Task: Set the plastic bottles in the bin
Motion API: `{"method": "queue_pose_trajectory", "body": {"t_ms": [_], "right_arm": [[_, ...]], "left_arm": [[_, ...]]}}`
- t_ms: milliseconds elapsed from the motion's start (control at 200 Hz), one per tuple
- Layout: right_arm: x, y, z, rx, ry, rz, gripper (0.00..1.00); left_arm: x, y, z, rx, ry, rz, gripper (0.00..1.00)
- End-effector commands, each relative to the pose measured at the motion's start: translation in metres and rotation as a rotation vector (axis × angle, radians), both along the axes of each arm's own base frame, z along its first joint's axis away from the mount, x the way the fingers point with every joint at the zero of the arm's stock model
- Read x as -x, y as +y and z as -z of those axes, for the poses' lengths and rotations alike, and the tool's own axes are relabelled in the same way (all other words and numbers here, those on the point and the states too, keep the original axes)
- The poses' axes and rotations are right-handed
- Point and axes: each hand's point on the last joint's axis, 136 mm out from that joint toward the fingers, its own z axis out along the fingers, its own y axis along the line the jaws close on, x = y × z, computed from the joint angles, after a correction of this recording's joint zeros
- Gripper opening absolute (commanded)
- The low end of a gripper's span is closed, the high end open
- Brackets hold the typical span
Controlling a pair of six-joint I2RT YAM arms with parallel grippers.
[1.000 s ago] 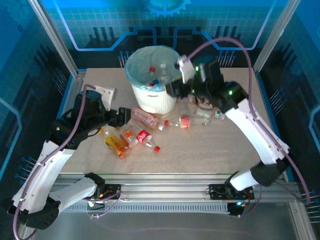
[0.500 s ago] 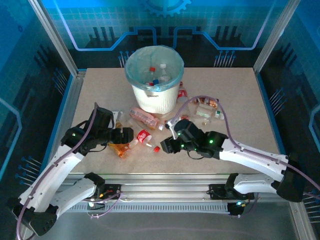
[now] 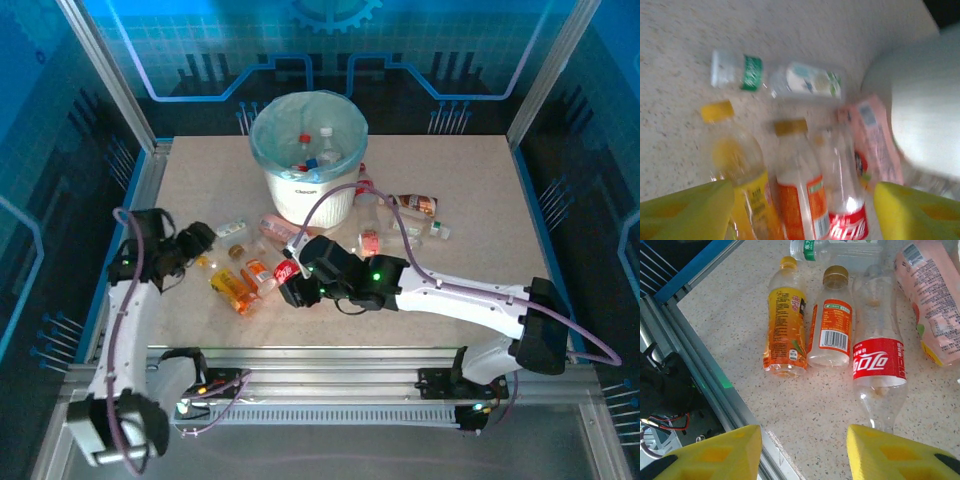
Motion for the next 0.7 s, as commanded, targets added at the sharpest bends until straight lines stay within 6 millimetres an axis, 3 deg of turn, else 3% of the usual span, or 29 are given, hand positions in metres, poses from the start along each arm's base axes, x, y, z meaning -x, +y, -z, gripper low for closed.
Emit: {"method": "queue_pose_trajectory", "body": {"t_ms": [0, 210, 385, 695], "right_arm": [[0.008, 0.012, -0.011, -0.012, -0.030, -0.039, 0.49], [0.013, 0.017, -0.003, -0.003, -0.011, -0.056, 0.49], [0.011, 0.023, 0.003, 0.016, -0.017, -0.061, 0.49], [0.010, 0.034, 0.008, 0.026, -0.006, -0.093, 0.50]], "left_arm": [[-0.018, 0.015, 0.011, 0.226, -0.052, -0.080, 0.72], [-0.028, 0.026, 0.055, 0.259, 0.061, -0.071, 0.70], [-0.020, 0.029, 0.090, 0.242, 0.154, -0.074, 0.69], [-0.012, 0.035, 0.117, 0.226, 0.260, -0.099, 0.66]]}}
